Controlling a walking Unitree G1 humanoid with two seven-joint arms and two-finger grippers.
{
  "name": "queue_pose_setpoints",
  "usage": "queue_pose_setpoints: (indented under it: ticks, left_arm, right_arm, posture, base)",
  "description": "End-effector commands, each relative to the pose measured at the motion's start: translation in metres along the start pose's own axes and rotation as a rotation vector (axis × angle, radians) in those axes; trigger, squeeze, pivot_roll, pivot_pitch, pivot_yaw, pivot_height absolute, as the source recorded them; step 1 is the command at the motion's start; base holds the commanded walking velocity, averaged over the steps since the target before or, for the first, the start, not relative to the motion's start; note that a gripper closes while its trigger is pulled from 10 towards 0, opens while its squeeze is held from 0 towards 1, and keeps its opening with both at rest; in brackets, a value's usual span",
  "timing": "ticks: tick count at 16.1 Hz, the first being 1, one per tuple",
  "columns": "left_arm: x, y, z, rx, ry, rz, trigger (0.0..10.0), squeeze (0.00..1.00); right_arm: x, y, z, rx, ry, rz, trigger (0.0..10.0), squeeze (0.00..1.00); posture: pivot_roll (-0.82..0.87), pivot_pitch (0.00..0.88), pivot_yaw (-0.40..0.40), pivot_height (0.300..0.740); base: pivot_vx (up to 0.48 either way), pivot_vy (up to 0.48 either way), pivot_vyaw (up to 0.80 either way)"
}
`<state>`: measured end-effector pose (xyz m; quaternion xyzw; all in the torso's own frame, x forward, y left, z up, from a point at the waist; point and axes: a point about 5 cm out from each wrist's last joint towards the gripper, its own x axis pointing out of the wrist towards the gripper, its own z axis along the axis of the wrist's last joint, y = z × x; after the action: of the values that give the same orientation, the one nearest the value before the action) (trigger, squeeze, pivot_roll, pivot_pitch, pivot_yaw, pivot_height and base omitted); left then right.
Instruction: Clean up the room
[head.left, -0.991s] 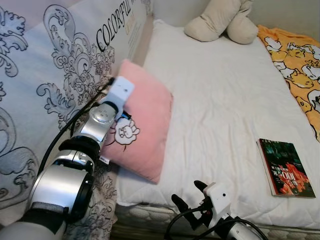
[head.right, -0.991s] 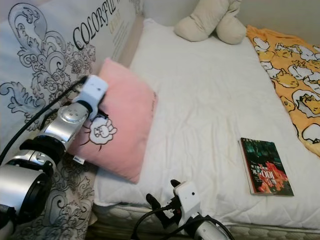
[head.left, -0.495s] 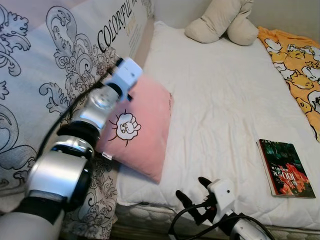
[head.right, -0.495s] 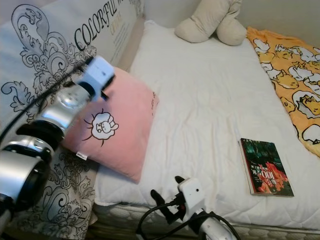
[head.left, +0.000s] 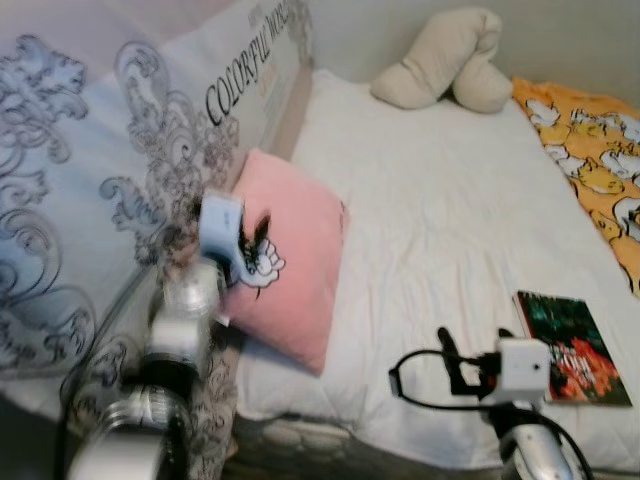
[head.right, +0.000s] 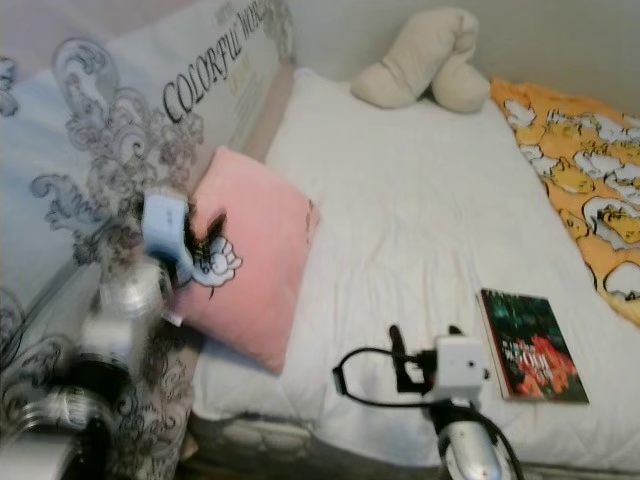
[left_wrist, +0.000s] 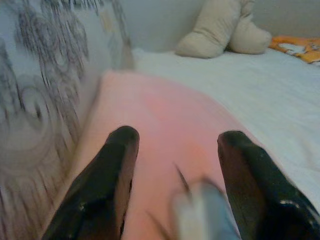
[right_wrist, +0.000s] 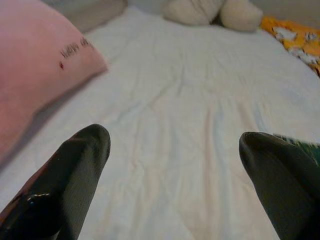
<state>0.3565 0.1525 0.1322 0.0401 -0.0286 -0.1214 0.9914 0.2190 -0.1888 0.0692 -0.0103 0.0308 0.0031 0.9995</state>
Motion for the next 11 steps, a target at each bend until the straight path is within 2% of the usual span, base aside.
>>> queue_pose_setpoints:
  ticks: [1, 2, 3, 4, 5, 7, 8, 10, 11]
  left_arm:
    - [0.003, -0.003, 0.020, -0.004, -0.084, -0.010, 10.0, 1.00]
    - [-0.012, -0.011, 0.015, -0.024, -0.119, -0.012, 10.0, 1.00]
    - [-0.028, -0.025, 0.012, 0.004, -0.152, -0.045, 10.0, 1.00]
    - [-0.035, -0.039, 0.006, -0.045, -0.120, -0.075, 10.0, 1.00]
    - [-0.041, -0.049, -0.001, -0.113, -0.079, -0.114, 10.0, 1.00]
    - [-0.042, -0.045, -0.011, -0.105, -0.035, -0.088, 10.0, 1.00]
    - [-0.046, -0.038, -0.025, -0.100, 0.021, -0.051, 10.0, 0.00]
    - [-0.049, -0.035, -0.038, -0.101, 0.085, -0.032, 10.0, 0.00]
    - [-0.049, -0.036, -0.038, -0.105, 0.092, -0.035, 10.0, 0.00]
  right_arm:
    - [0.000, -0.001, 0.004, 0.013, -0.028, 0.004, 10.0, 1.00]
    - [0.002, 0.003, 0.007, -0.010, -0.050, 0.030, 10.0, 1.00]
    - [0.004, 0.008, 0.013, -0.042, -0.095, 0.047, 10.0, 1.00]
    - [0.003, 0.009, 0.016, -0.040, -0.130, 0.018, 10.0, 1.00]
    - [0.003, 0.015, 0.008, -0.025, -0.089, 0.033, 10.0, 1.00]
    - [0.007, 0.018, 0.005, -0.008, -0.078, 0.034, 10.0, 1.00]
    - [0.010, 0.023, 0.006, -0.024, -0.100, 0.062, 10.0, 1.00]
    - [0.015, 0.020, 0.001, 0.023, -0.079, 0.025, 10.0, 1.00]
    - [0.016, 0.019, -0.001, 0.026, -0.075, 0.015, 10.0, 1.00]
  posture:
    - [0.03, 0.000, -0.056, 0.740]
    - [0.03, 0.000, -0.062, 0.740]
    - [0.04, 0.000, -0.062, 0.740]
    - [0.04, 0.000, -0.061, 0.740]
    - [0.05, 0.005, -0.058, 0.740]
    - [0.04, 0.000, -0.051, 0.740]
    - [0.03, 0.000, -0.045, 0.740]
    - [0.03, 0.000, -0.032, 0.740]
    - [0.03, 0.000, -0.029, 0.740]
  base:
    - [0.000, 0.000, 0.00]
    - [0.000, 0.000, 0.00]
    - [0.000, 0.000, 0.00]
    - [0.000, 0.000, 0.00]
    - [0.000, -0.472, 0.00]
    - [0.000, -0.467, 0.00]
    - [0.000, -0.454, 0.00]
    - [0.000, -0.454, 0.00]
    - [0.000, -0.454, 0.00]
